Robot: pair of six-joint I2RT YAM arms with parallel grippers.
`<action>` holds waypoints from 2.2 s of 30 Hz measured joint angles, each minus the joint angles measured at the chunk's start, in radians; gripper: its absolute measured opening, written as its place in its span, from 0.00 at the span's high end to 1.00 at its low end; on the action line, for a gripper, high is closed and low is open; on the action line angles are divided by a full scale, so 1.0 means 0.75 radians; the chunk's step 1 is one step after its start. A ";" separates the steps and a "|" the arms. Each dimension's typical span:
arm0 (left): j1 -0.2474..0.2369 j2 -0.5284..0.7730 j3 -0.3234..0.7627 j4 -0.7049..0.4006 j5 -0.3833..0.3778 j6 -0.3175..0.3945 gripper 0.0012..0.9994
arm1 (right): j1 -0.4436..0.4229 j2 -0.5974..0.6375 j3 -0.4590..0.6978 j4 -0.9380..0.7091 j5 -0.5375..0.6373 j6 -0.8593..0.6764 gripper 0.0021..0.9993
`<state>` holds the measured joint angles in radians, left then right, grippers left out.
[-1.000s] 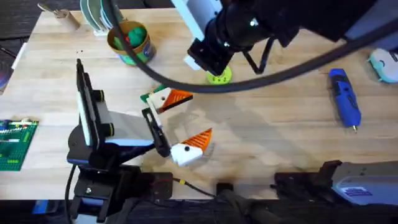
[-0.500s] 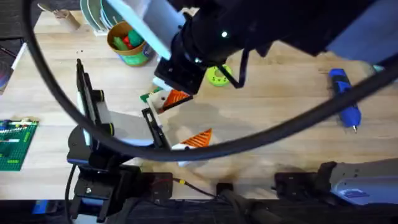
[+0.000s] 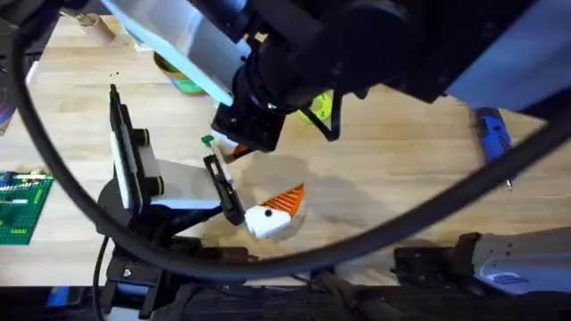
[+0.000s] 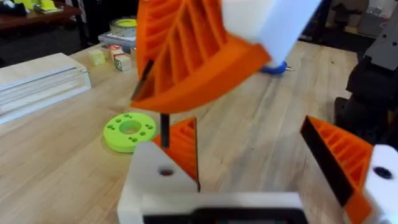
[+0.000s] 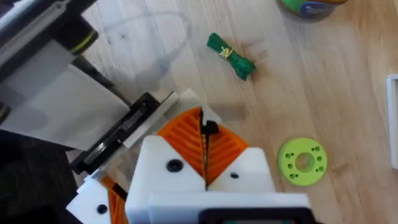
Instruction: Pick up the gripper from the table and insert it into the empty holder that is missing its gripper. Then pick up a screw, insert it into the mounting hole, and use the screwdriver to tighten it. Finally, clean up the table by picking up the vegetable and placing it into the bucket.
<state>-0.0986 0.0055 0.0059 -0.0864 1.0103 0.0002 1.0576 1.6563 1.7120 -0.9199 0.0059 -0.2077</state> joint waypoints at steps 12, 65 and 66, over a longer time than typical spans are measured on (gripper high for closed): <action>0.000 0.000 0.000 0.000 0.000 0.000 0.01 | 0.001 0.042 0.000 -0.002 -0.001 -0.003 1.00; 0.000 0.000 0.000 -0.005 0.024 -0.001 0.01 | -0.003 0.090 0.009 -0.039 -0.032 0.002 1.00; 0.000 0.000 0.000 -0.005 0.024 -0.001 0.01 | -0.003 0.090 0.009 -0.041 -0.036 0.003 1.00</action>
<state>-0.0986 0.0054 0.0059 -0.0898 1.0285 -0.0002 1.0554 1.7237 1.7187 -0.9507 -0.0213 -0.2058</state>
